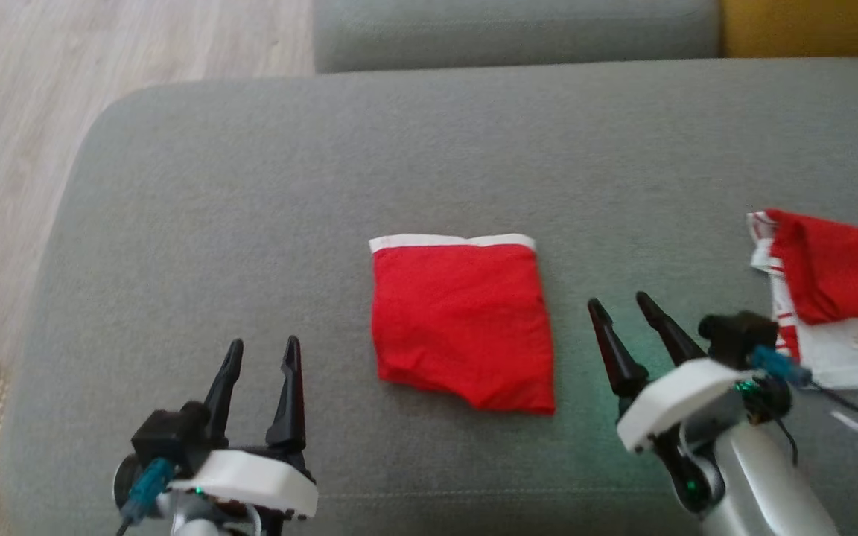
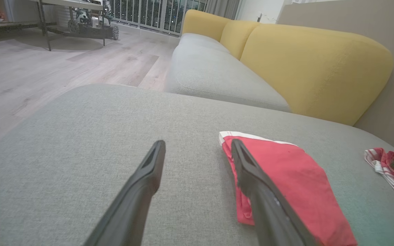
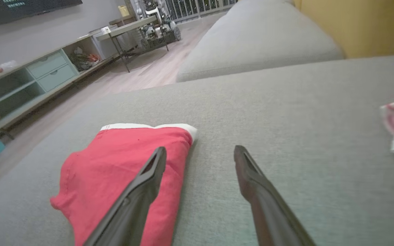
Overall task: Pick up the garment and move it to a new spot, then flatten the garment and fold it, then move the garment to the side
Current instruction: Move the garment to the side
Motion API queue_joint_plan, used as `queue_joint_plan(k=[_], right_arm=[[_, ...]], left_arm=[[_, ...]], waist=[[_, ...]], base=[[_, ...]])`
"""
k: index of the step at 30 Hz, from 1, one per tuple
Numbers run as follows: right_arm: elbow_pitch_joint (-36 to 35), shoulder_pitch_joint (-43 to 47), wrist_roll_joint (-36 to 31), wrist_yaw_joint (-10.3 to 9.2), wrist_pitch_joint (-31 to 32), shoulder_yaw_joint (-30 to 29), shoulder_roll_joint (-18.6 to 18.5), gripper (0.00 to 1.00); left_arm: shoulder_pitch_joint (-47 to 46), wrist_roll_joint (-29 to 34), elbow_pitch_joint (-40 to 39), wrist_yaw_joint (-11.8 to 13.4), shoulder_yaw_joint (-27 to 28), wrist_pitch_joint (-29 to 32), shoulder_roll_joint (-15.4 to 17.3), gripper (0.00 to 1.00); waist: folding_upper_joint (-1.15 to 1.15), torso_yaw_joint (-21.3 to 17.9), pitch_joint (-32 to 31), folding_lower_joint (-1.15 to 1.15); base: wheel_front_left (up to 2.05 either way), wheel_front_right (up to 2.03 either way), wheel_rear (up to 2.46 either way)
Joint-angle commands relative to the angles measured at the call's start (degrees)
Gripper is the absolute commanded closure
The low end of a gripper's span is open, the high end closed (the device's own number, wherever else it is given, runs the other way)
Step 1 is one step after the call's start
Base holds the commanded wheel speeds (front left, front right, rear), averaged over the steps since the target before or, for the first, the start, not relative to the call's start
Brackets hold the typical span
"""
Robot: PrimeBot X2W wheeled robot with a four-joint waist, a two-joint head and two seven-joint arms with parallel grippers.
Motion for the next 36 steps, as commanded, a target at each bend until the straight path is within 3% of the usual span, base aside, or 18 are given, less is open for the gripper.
queue_joint_plan(k=[1,11,20,21,22,23,30,36], right_arm=[[-1.42,-2.25,0.99,-0.02,0.03,1.51,0.14,0.0],[12.6,-11.36,16.5,-0.02,6.82,4.61,0.14,0.0],[20.47,-15.94,22.27,-0.02,8.8,9.85,0.15,0.0],[21.17,-16.25,22.0,-0.02,8.66,10.62,0.15,0.15],[21.88,-16.66,21.23,-0.02,8.14,11.36,0.05,0.62],[22.65,-17.07,20.09,-0.02,7.42,12.2,-0.28,1.0],[27.98,-20.62,11.17,-0.02,-0.44,15.78,-2.5,1.0],[28.52,-23.24,2.86,-0.02,-5.0,19.64,-4.43,1.0]], left_arm=[[-2.84,0.49,-1.75,-0.19,1.38,-0.7,0.05,0.0],[-6.18,0.11,-1.19,-0.49,0.22,-0.7,0.05,0.0],[-7.56,-0.08,-0.66,-0.41,-0.45,-0.7,0.05,0.0],[-7.6,-0.08,-0.63,-0.37,-0.52,-0.7,0.05,0.0],[-7.63,-0.02,-0.6,-0.32,-0.59,-0.7,0.05,0.0],[-7.64,0.04,-0.58,-0.26,-0.65,-0.7,0.05,0.0],[-7.38,0.42,-0.34,-0.07,-0.37,-0.7,0.05,0.0],[-7.21,0.9,-0.98,-0.3,-0.19,-0.7,0.05,0.0]], waist=[[0.0,1.05,1.02,0.0],[0.0,4.77,4.95,0.0],[0.0,6.96,6.71,0.0],[0.0,7.09,6.77,0.0],[0.0,7.18,6.81,0.0],[0.0,7.23,6.81,0.0],[0.0,5.77,5.69,0.0],[0.0,1.77,4.51,0.0]], base=[[0.0,0.0,0.0],[0.0,0.0,0.0],[0.0,0.0,0.0],[0.0,0.0,0.0],[0.0,0.0,0.0],[0.0,0.0,0.0],[0.0,0.0,0.0],[0.0,0.0,0.0]])
